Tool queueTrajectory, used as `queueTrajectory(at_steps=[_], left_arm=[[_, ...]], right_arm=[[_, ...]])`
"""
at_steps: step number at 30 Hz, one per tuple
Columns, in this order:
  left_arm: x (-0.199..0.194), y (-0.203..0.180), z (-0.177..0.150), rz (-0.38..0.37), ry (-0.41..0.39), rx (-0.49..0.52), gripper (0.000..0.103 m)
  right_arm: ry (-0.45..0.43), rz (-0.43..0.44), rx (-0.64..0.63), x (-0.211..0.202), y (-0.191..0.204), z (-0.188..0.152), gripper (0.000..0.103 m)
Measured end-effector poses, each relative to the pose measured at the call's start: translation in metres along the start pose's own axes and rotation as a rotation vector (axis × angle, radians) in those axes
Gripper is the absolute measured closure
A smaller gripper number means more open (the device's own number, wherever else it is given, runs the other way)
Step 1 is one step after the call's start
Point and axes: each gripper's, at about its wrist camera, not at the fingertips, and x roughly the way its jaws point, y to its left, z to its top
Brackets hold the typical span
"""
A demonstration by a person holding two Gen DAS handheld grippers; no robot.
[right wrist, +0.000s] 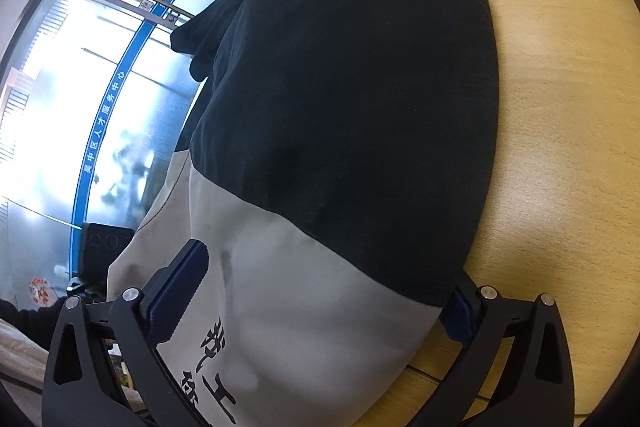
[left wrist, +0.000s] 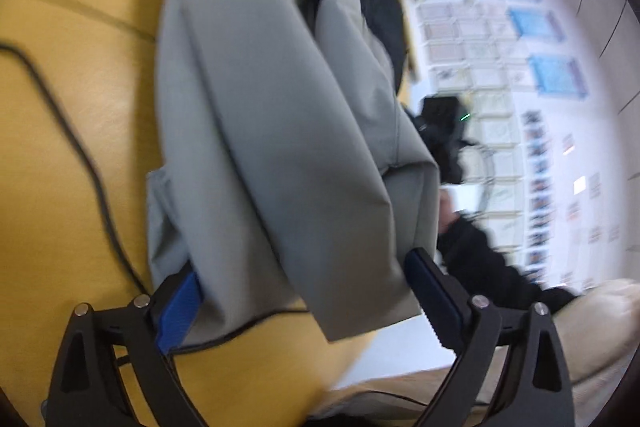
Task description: Fold clothes
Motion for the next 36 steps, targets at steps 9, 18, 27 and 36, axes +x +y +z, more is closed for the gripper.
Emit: queueTrajectory(at_steps=[9, 18, 27, 36], left_arm=[[0.028, -0.003, 0.026, 0.163, -0.001, -0.045, 0.033], [0.027, 0.009, 0.049, 0.081, -0.003, -0.103, 0.085], [-0.035, 0.039, 0.007, 0.037, -0.072, -0.035, 0.091], [-0.191, 0.008, 0.027, 0.105, -0.359, 0.077, 0.091]], right_arm=[[0.011, -0.164, -0.025, -0.006, 0.013, -0.003, 0.063], [-0.037, -0.267, -0.138, 0.019, 0.106, 0.017, 0.077], [-0.101, -0.227, -0.234, 0.013, 0.133, 0.001, 0.086], [-0.242, -0.057, -0.36, 0.032, 0.257, 0.062, 0.087]])
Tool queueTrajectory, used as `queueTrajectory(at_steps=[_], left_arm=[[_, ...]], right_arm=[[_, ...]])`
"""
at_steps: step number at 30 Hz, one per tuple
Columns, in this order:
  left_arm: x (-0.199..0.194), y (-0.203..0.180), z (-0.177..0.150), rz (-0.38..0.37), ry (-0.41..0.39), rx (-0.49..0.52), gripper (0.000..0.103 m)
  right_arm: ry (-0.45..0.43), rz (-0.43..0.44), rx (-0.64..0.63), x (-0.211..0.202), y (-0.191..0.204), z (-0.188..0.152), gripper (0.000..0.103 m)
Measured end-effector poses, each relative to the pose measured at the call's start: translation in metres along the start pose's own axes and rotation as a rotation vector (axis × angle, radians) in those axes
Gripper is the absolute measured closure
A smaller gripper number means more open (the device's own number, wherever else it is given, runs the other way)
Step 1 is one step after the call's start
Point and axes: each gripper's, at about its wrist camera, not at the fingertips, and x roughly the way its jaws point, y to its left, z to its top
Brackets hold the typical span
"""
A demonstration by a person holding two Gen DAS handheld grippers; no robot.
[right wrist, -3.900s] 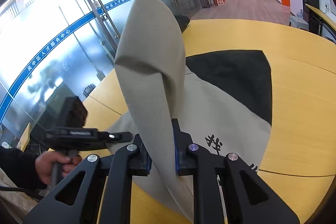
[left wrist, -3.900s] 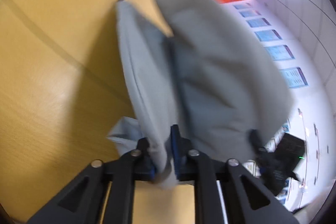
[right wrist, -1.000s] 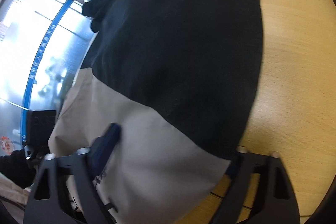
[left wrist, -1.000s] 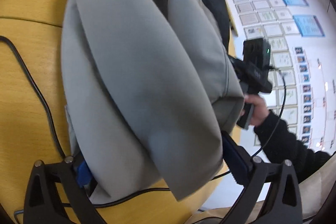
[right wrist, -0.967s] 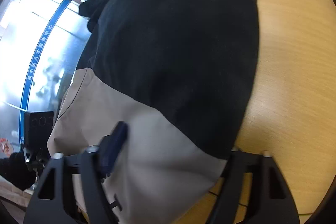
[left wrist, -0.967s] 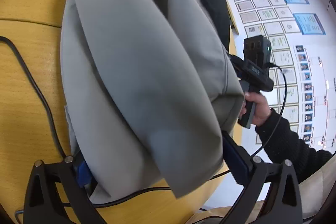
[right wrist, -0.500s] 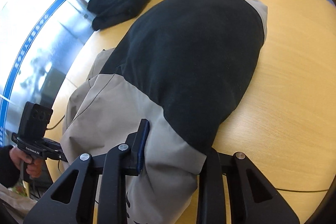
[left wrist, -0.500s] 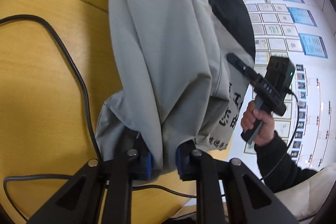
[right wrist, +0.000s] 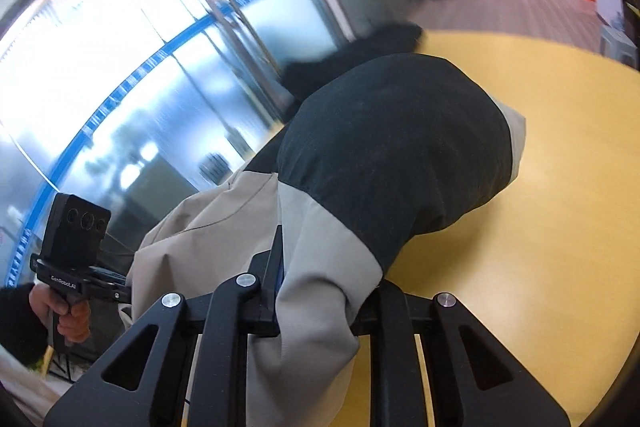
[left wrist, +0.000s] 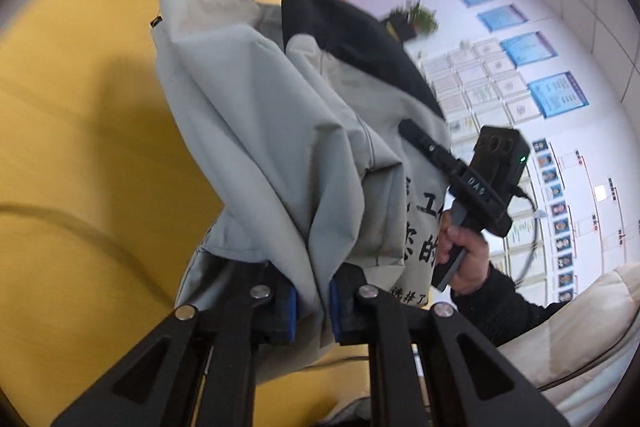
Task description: Fold clothes
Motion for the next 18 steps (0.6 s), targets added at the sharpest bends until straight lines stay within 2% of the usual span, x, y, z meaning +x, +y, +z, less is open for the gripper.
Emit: queueTrajectory(at_steps=[1, 3, 6, 8, 10, 11, 12, 13, 14, 17, 18], left_arm=[[-0.023, 0.012, 0.016, 0.03, -0.029, 0.017, 0.091], [-0.044, 0.033, 0.045, 0.094, -0.055, 0.04, 0.09], [-0.043, 0.086, 0.076, 0.171, -0.036, 0.027, 0.089], [-0.035, 0.13, 0.09, 0.205, -0.004, -0.008, 0.088], [-0.006, 0.179, 0.091, 0.202, 0.032, -0.088, 0.086], [0.007, 0.201, 0.088, 0.187, 0.033, -0.128, 0.076], [0.02, 0.222, 0.085, 0.172, 0.035, -0.169, 0.072], [0.02, 0.229, 0.083, 0.141, 0.018, -0.189, 0.072], [0.018, 0.233, 0.082, 0.108, -0.002, -0.207, 0.072], [0.011, 0.236, 0.074, 0.099, -0.006, -0.176, 0.068], [0.01, 0.232, 0.075, 0.111, 0.001, -0.181, 0.065]], right_arm=[[-0.018, 0.02, -0.005, 0.013, 0.007, 0.011, 0.087], [-0.044, 0.047, -0.023, 0.054, 0.023, 0.035, 0.086], [-0.019, 0.059, 0.005, 0.131, 0.027, 0.053, 0.086], [0.06, 0.04, 0.08, 0.185, 0.01, 0.045, 0.085], [0.176, -0.003, 0.188, 0.236, -0.016, 0.025, 0.084], [0.214, -0.038, 0.236, 0.252, -0.03, 0.015, 0.075], [0.239, -0.069, 0.279, 0.263, -0.045, 0.005, 0.068], [0.239, -0.067, 0.32, 0.266, -0.057, -0.001, 0.07], [0.242, -0.07, 0.323, 0.264, -0.06, -0.001, 0.068], [0.321, -0.184, 0.175, 0.262, -0.042, 0.009, 0.049], [0.335, -0.201, 0.154, 0.258, -0.039, 0.013, 0.049]])
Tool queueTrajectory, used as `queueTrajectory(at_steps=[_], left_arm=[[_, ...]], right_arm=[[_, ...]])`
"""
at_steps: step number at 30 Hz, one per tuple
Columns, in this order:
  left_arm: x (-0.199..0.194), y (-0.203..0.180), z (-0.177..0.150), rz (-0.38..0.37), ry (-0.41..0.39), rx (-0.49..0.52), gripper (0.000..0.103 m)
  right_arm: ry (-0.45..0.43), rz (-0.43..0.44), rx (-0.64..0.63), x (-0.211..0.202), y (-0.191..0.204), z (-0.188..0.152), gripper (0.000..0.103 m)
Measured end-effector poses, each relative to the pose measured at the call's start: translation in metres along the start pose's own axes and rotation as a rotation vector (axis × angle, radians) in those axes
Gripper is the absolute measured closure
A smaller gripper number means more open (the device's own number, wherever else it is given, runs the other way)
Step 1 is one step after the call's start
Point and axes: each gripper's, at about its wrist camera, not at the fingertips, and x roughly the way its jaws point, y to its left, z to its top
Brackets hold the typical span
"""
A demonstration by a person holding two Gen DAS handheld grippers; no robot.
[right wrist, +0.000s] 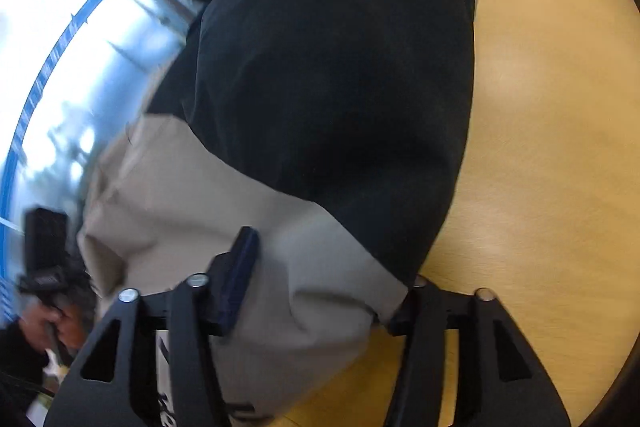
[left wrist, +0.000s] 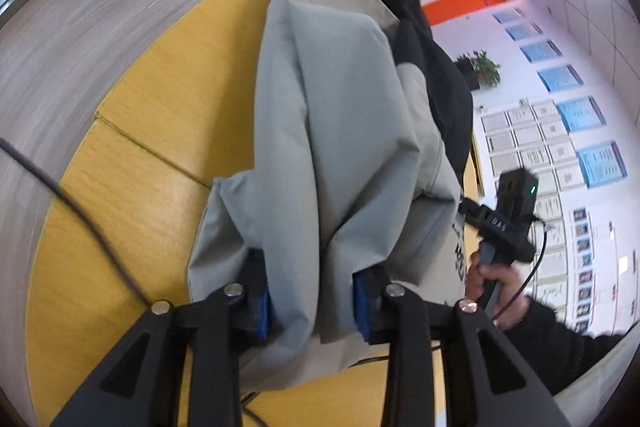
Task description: Fold clothes
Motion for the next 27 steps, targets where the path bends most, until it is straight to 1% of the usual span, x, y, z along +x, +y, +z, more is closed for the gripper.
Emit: queueTrajectory(at_steps=[1, 2, 3, 4, 5, 6, 7, 8, 9, 10, 11, 12, 13, 14, 16, 17, 18, 21, 24, 25, 26, 27], left_arm=[[-0.001, -0.005, 0.0, 0.015, 0.006, -0.007, 0.062], [-0.003, -0.01, 0.0, 0.029, 0.012, -0.013, 0.054], [-0.015, -0.008, -0.02, 0.041, 0.013, -0.012, 0.05], [-0.027, -0.012, -0.027, 0.057, 0.001, -0.002, 0.049], [-0.037, -0.022, -0.032, 0.071, -0.018, 0.016, 0.048], [-0.047, -0.032, -0.036, 0.084, -0.039, 0.034, 0.046], [-0.057, -0.042, -0.041, 0.097, -0.059, 0.052, 0.045], [-0.075, -0.034, -0.044, 0.108, -0.079, 0.067, 0.042], [-0.087, -0.037, -0.051, 0.111, -0.104, 0.072, 0.039], [-0.099, -0.041, -0.058, 0.107, -0.134, 0.066, 0.038], [-0.116, -0.031, -0.059, 0.106, -0.156, 0.057, 0.036], [-0.133, -0.019, -0.06, 0.106, -0.176, 0.048, 0.036], [-0.147, -0.012, -0.066, 0.104, -0.19, 0.037, 0.036], [-0.158, -0.01, -0.071, 0.104, -0.195, 0.023, 0.036], [-0.173, -0.009, -0.079, 0.107, -0.196, 0.002, 0.036], [-0.178, -0.011, -0.083, 0.105, -0.197, 0.001, 0.036], [-0.183, -0.014, -0.087, 0.101, -0.199, 0.001, 0.036], [-0.187, -0.019, -0.09, 0.08, -0.207, 0.003, 0.036], [-0.181, -0.034, -0.087, 0.096, -0.196, 0.05, 0.036], [-0.179, -0.041, -0.086, 0.105, -0.195, 0.075, 0.036], [-0.182, -0.049, -0.089, 0.111, -0.202, 0.102, 0.036], [-0.185, -0.058, -0.091, 0.117, -0.21, 0.129, 0.036]], right_arm=[[0.0, -0.028, -0.013, -0.008, 0.003, 0.003, 0.049], [-0.016, -0.063, -0.035, -0.022, 0.008, 0.007, 0.049], [-0.046, -0.082, -0.068, -0.038, 0.015, 0.011, 0.047], [-0.093, -0.084, -0.118, -0.057, 0.025, 0.014, 0.042], [-0.172, -0.083, -0.198, -0.079, 0.041, 0.017, 0.028], [-0.266, -0.076, -0.295, -0.099, 0.059, 0.019, 0.011], [-0.339, -0.063, -0.382, -0.111, 0.075, 0.02, 0.005], [-0.38, -0.045, -0.473, -0.113, 0.091, 0.024, 0.0], [-0.371, -0.031, -0.544, -0.104, 0.104, 0.03, 0.0], [-0.305, -0.028, -0.582, -0.079, 0.113, 0.041, 0.0], [-0.225, -0.012, -0.59, -0.05, 0.115, 0.049, 0.012], [-0.147, 0.019, -0.569, -0.015, 0.116, 0.062, 0.038], [-0.088, 0.045, -0.55, 0.015, 0.119, 0.069, 0.048], [-0.043, 0.065, -0.541, 0.039, 0.12, 0.07, 0.054], [0.047, 0.106, -0.522, 0.085, 0.123, 0.071, 0.051], [0.061, 0.124, -0.528, 0.098, 0.127, 0.069, 0.043], [0.051, 0.135, -0.546, 0.102, 0.134, 0.065, 0.035], [-0.011, 0.149, -0.573, 0.112, 0.136, 0.058, 0.033], [-0.034, 0.176, -0.563, 0.109, 0.126, 0.052, 0.034], [-0.052, 0.186, -0.557, 0.098, 0.124, 0.052, 0.034], [-0.082, 0.2, -0.547, 0.084, 0.122, 0.051, 0.037], [-0.139, 0.215, -0.53, 0.063, 0.118, 0.047, 0.037]])
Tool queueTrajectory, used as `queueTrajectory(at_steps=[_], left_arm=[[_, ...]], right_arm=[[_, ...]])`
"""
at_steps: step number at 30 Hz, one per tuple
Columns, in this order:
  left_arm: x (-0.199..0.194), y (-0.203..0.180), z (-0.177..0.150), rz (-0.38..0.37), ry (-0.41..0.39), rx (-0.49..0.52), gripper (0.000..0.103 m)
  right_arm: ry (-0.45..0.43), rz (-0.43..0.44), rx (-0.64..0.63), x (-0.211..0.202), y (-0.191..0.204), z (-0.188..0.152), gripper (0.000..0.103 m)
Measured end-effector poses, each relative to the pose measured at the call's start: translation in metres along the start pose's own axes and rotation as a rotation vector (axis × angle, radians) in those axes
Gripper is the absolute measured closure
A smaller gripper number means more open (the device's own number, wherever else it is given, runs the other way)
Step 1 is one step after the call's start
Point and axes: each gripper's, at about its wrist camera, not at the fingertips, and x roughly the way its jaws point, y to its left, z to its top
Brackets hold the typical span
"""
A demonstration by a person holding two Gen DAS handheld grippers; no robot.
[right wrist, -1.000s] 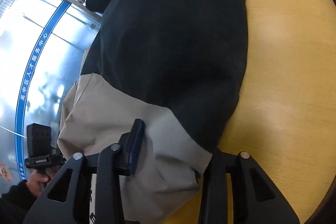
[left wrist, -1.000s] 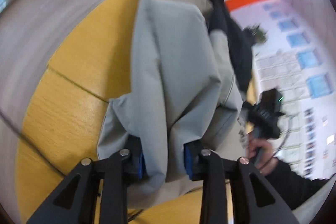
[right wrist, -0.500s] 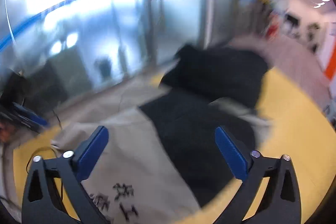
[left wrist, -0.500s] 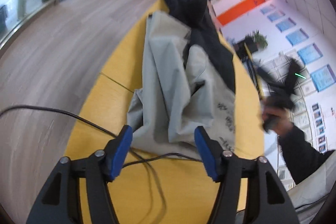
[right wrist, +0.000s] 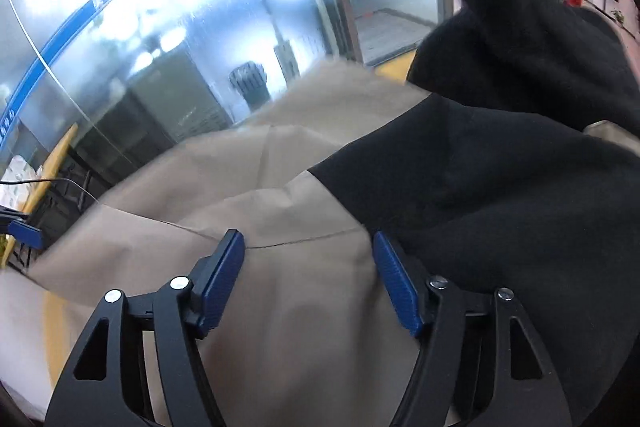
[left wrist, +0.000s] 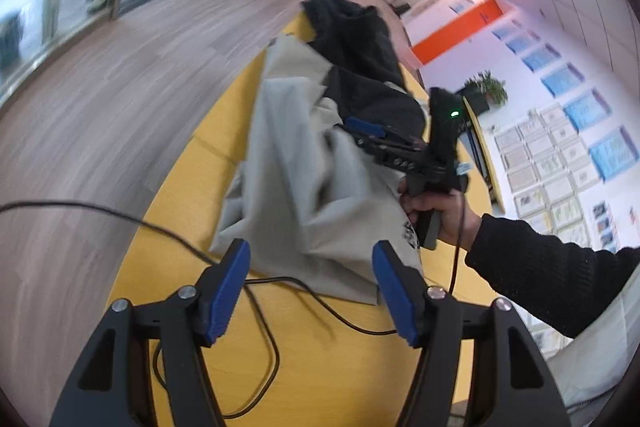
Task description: Fold clothes
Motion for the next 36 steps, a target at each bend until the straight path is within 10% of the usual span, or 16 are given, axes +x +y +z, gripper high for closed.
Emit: queueTrajectory(at_steps=[4, 11, 14, 18, 26, 36], left_arm=[[-0.02, -0.044, -0.011, 0.044, -0.027, 0.09, 0.035], [-0.021, -0.134, -0.039, 0.116, -0.084, 0.183, 0.03], [-0.007, -0.168, -0.054, 0.227, -0.068, 0.173, 0.03], [-0.004, -0.219, -0.079, 0.317, -0.116, 0.092, 0.026], [-0.038, -0.314, -0.141, 0.614, -0.229, -0.026, 0.022], [-0.059, -0.369, -0.202, 0.819, -0.222, 0.001, 0.01]], right_arm=[[-0.204, -0.061, 0.05, -0.088, 0.006, -0.017, 0.02], [0.202, -0.176, 0.071, -0.053, -0.01, -0.079, 0.027], [0.122, -0.143, 0.064, -0.096, 0.005, -0.073, 0.043], [-0.114, -0.17, 0.121, -0.213, 0.043, -0.075, 0.004], [0.031, -0.32, 0.026, -0.352, 0.104, -0.112, 0.0], [0.1, -0.375, 0.016, -0.383, 0.149, -0.163, 0.0]])
